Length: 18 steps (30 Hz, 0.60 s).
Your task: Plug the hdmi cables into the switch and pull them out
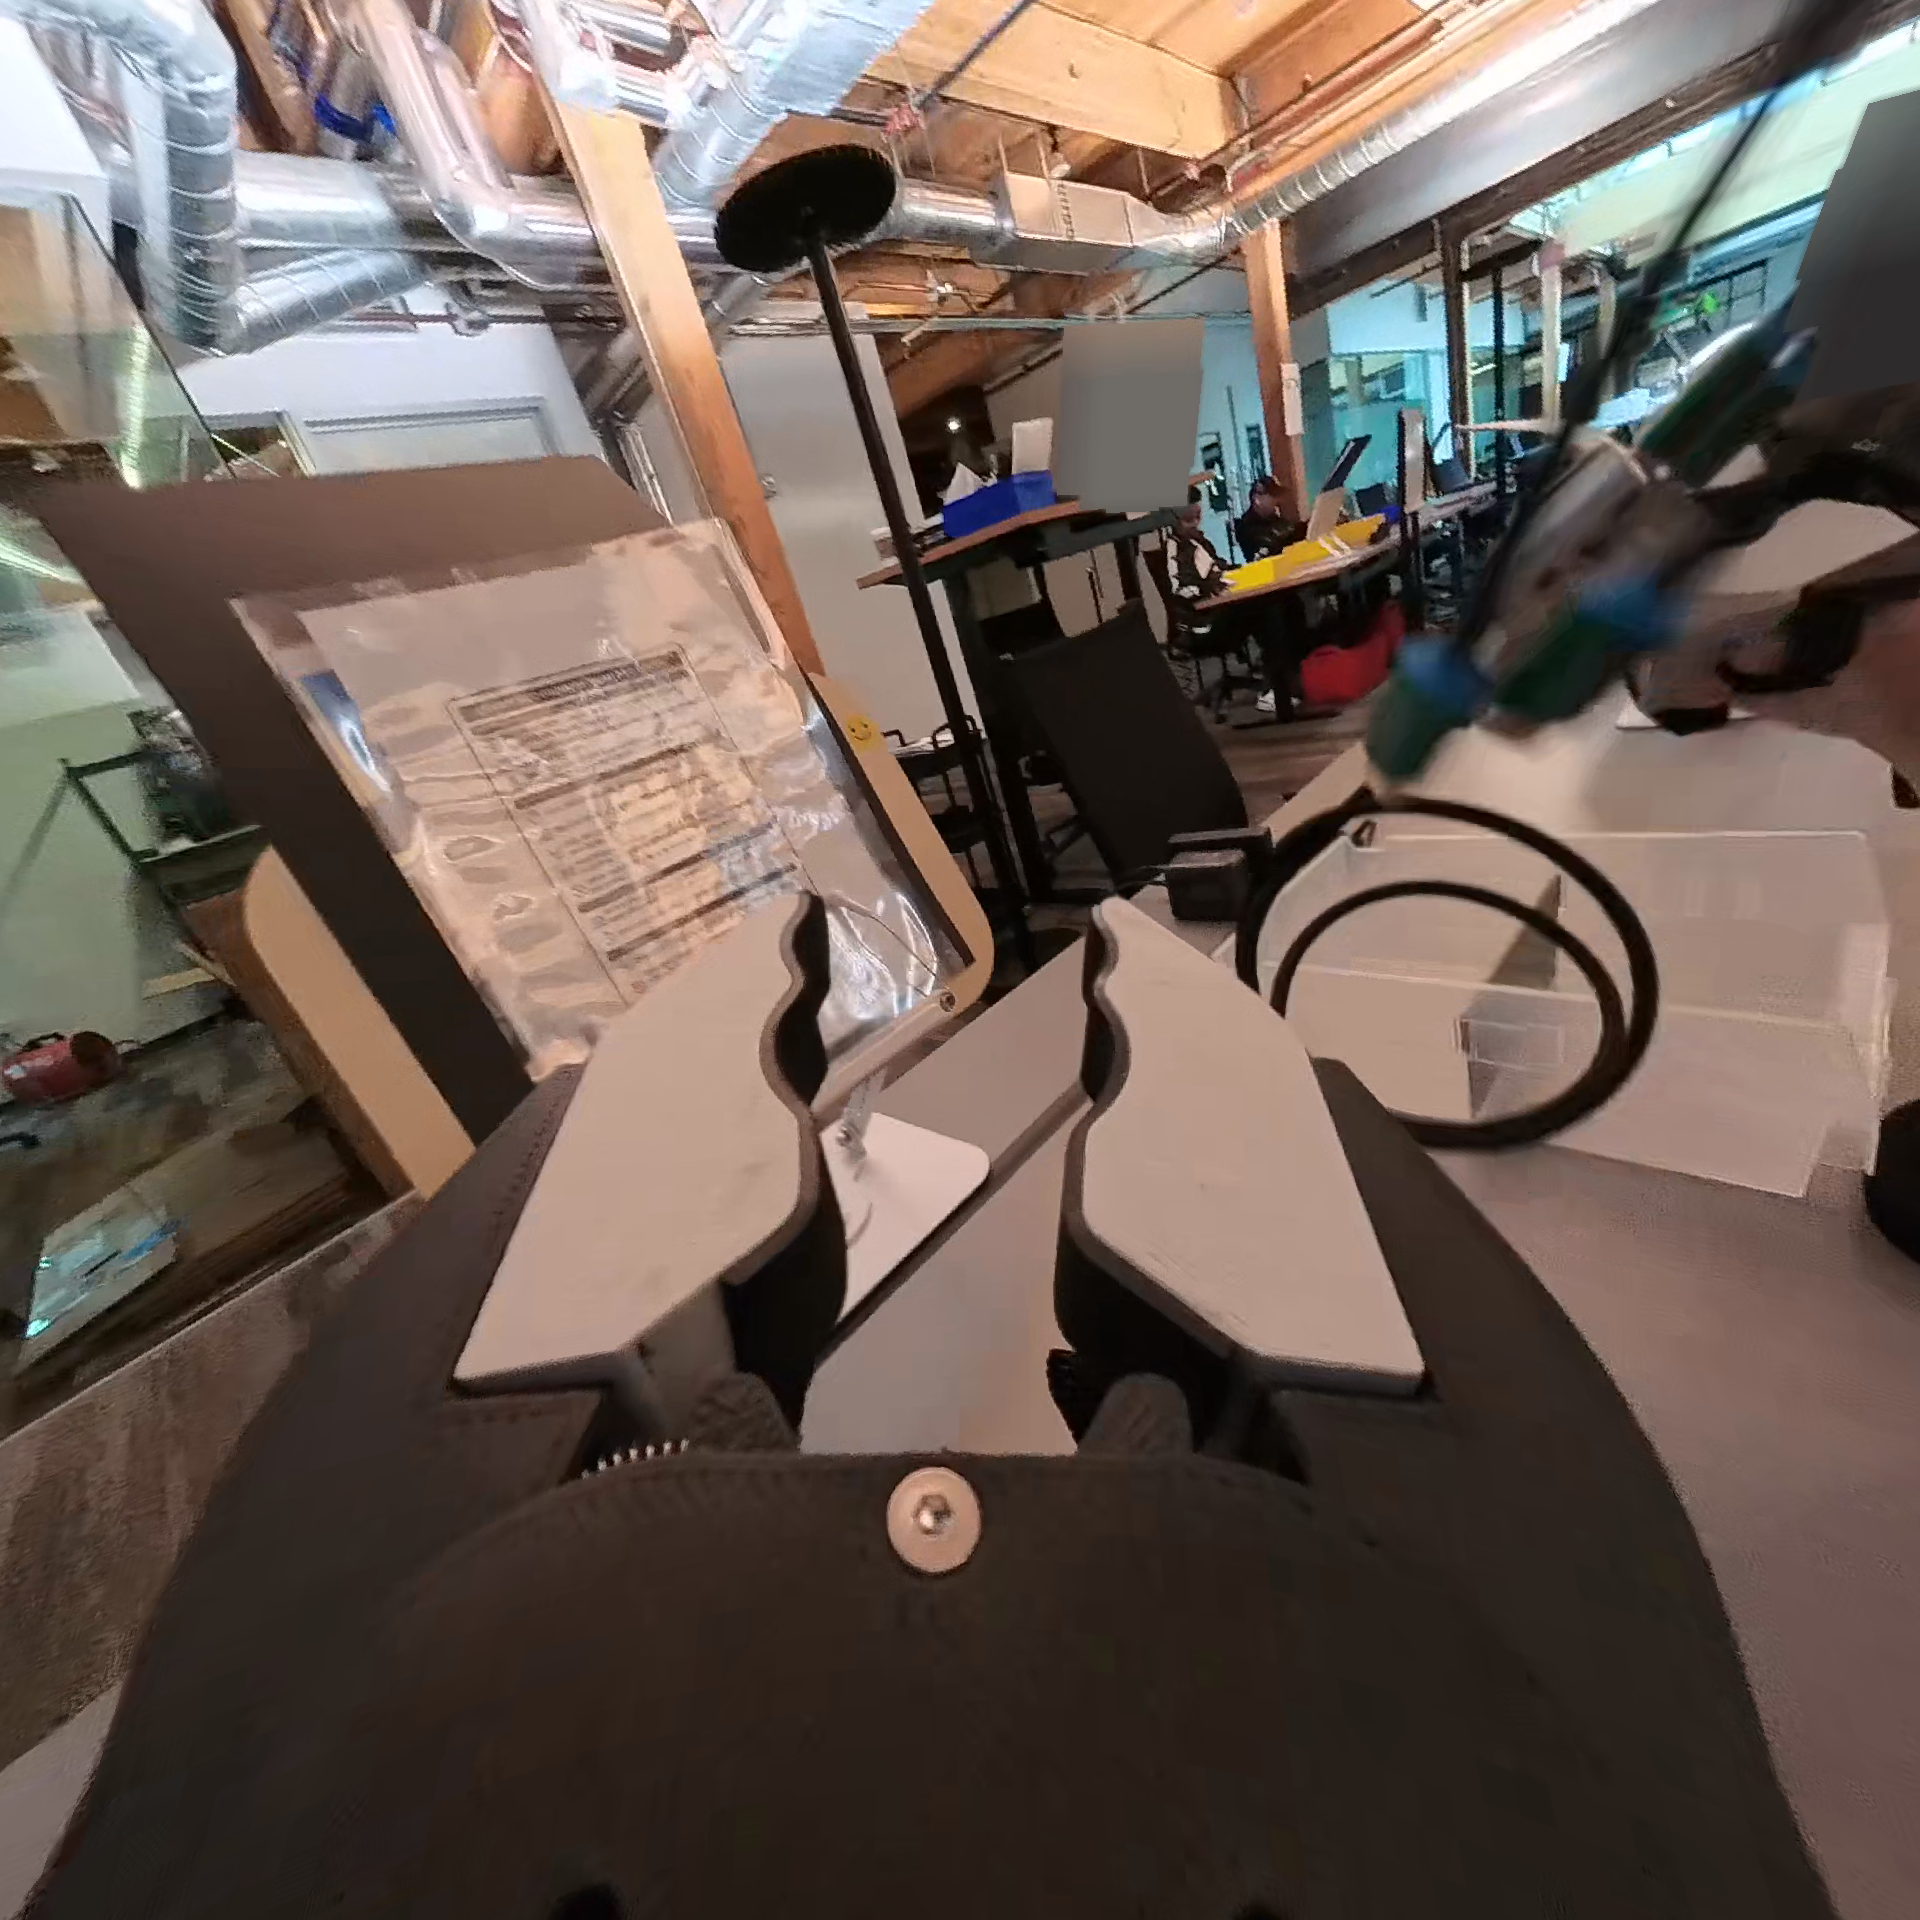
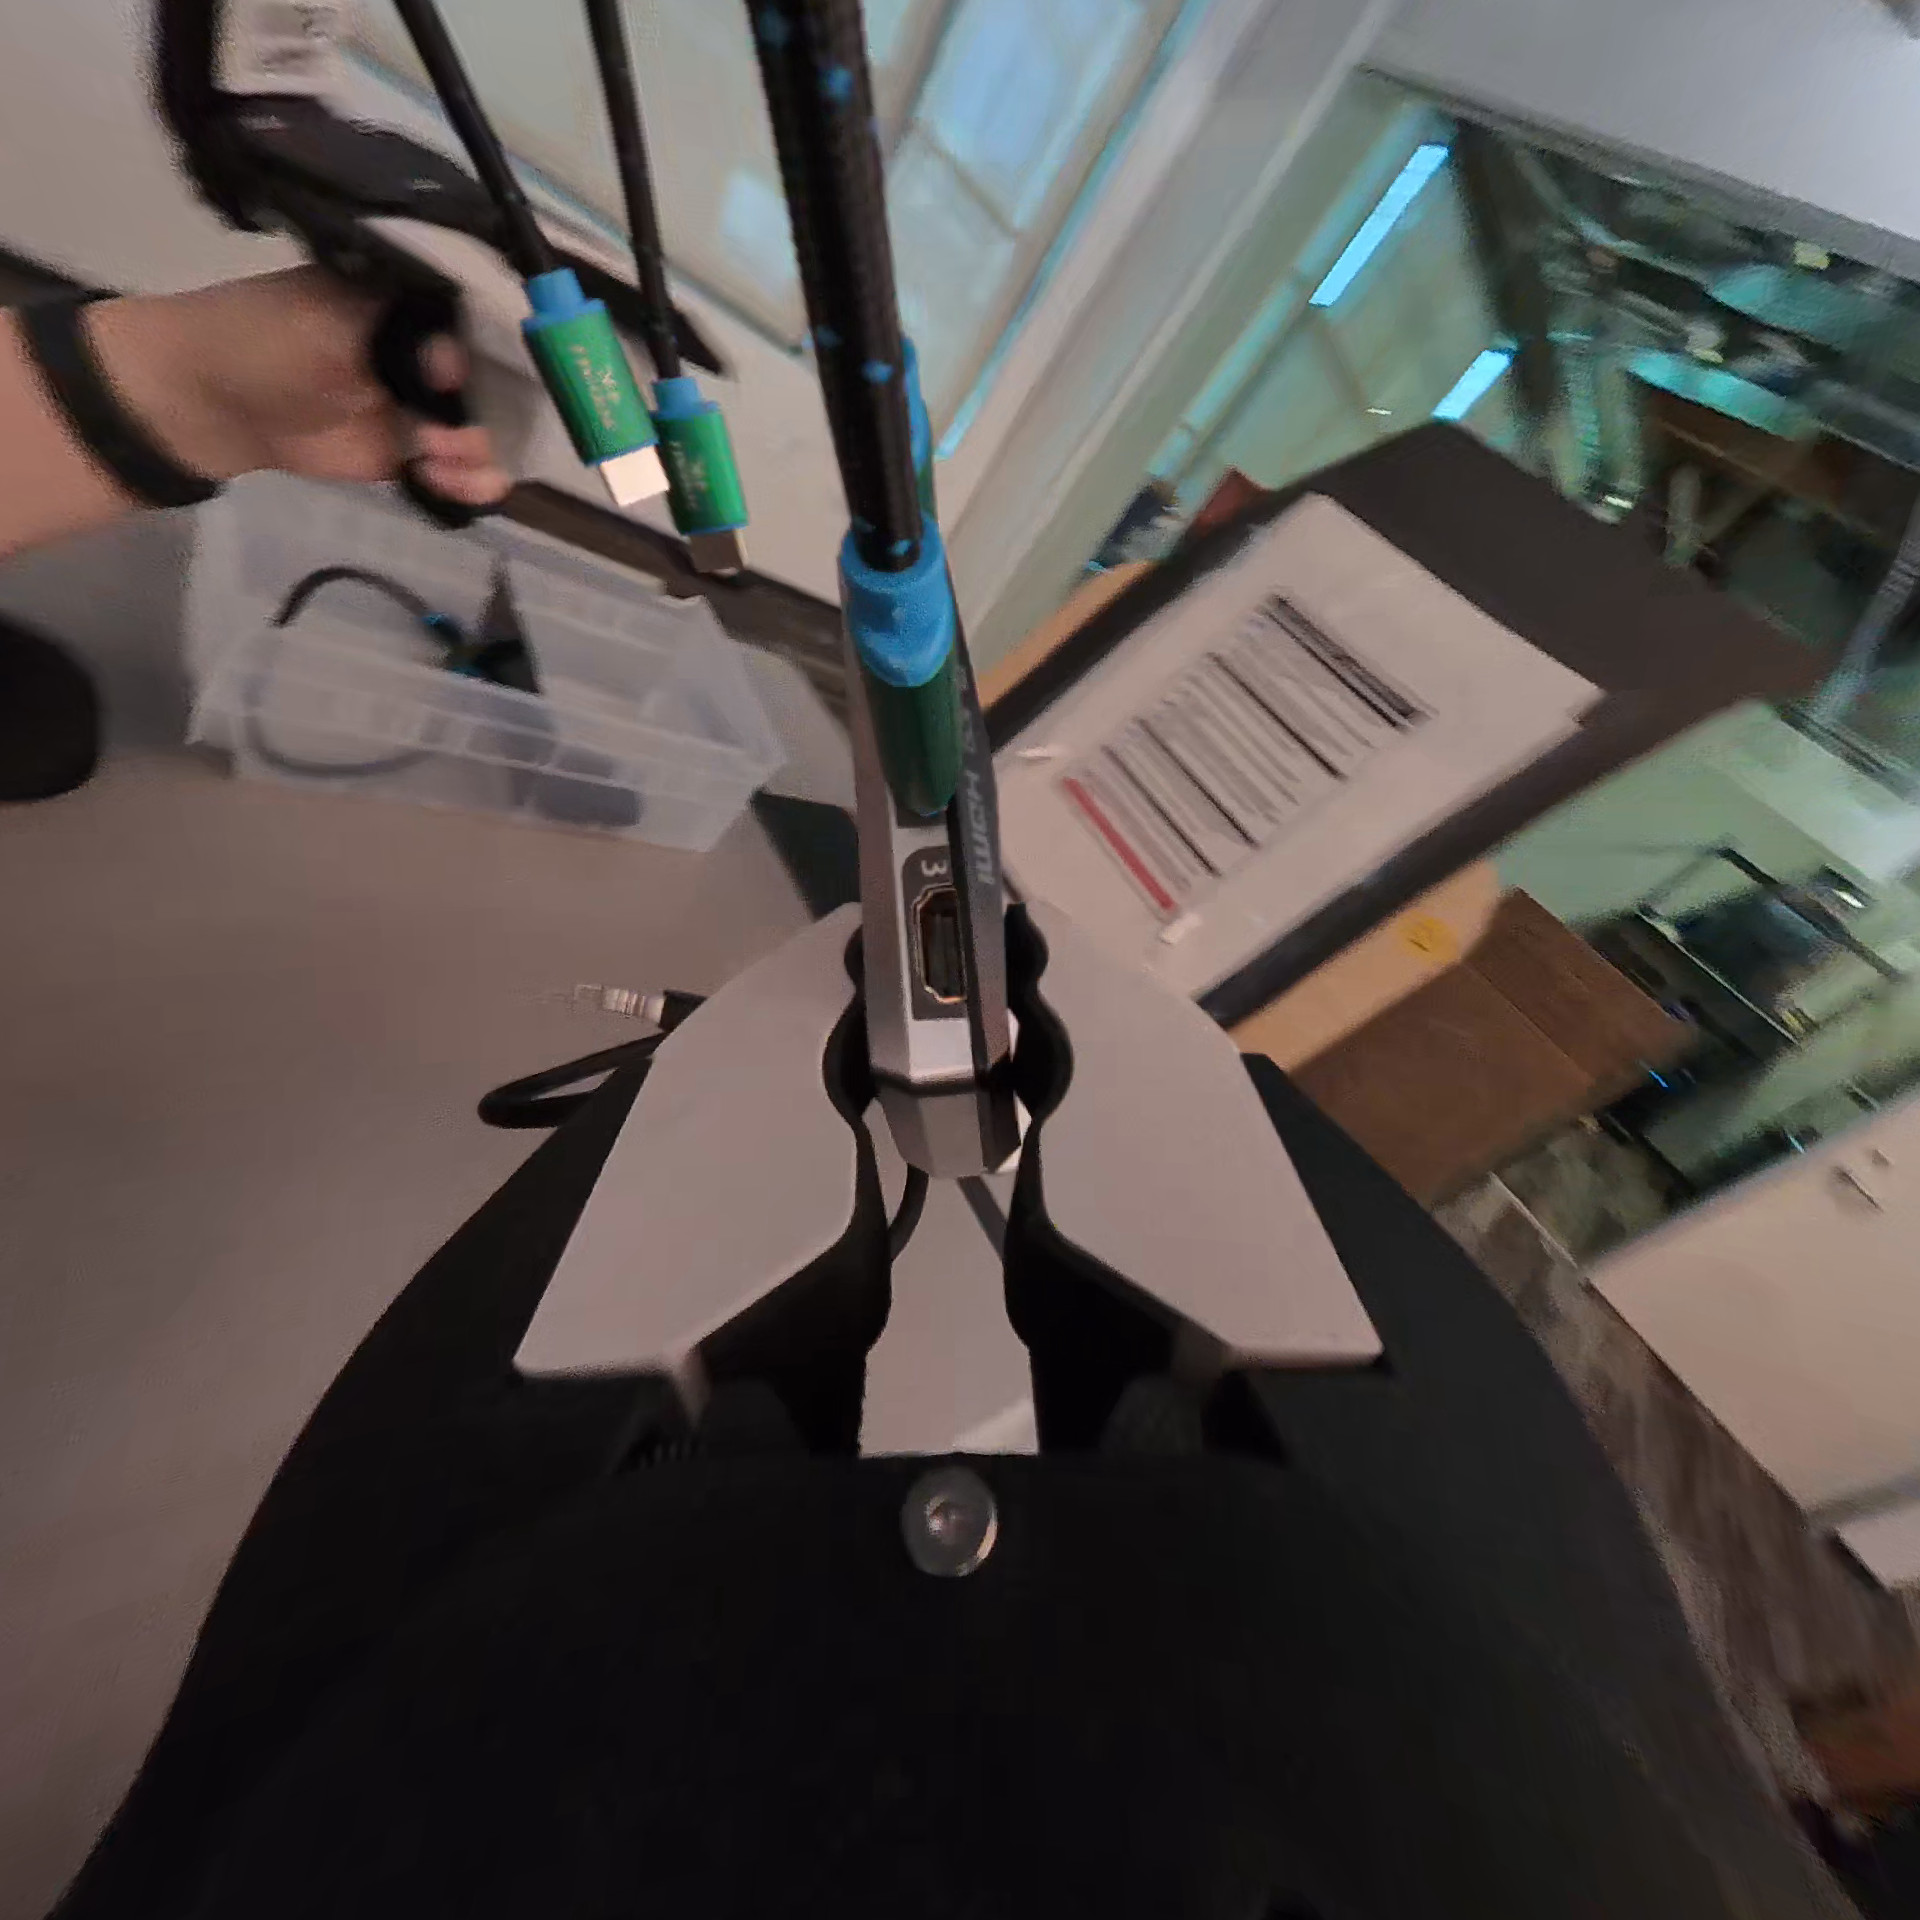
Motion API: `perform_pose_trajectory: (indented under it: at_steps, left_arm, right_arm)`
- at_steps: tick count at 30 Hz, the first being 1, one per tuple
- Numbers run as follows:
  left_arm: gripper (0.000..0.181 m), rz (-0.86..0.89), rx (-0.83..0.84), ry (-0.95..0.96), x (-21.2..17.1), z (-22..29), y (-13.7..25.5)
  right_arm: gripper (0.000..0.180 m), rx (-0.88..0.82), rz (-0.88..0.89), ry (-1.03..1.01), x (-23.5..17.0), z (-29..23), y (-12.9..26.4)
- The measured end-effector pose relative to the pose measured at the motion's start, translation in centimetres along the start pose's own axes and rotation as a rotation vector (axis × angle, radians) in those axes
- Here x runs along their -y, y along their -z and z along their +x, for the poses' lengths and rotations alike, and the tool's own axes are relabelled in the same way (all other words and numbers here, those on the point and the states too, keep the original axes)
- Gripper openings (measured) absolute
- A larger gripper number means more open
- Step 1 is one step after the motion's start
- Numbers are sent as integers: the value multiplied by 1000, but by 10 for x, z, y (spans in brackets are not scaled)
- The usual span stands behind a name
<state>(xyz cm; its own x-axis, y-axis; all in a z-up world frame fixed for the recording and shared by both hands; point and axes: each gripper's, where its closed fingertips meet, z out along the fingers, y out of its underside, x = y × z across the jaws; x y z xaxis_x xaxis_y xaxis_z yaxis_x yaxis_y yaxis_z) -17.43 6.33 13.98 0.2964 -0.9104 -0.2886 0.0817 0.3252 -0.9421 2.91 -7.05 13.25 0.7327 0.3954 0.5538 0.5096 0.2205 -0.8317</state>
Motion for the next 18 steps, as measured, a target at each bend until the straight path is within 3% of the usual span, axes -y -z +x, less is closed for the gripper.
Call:
perform_pose_trajectory:
  at_steps: [5,8,18]
  left_arm:
    - [43,6,-2,-6,6,1,3]
    - [43,-16,-15,-10,0,6,-2]
    - [45,-132,-91,-60,-28,31,-21]
  right_arm:
    - [22,-325,-54,-110,-26,69,62]
    - [22,-428,-118,-174,-52,90,89]
    - [23,-470,-490,-320,-181,103,119]
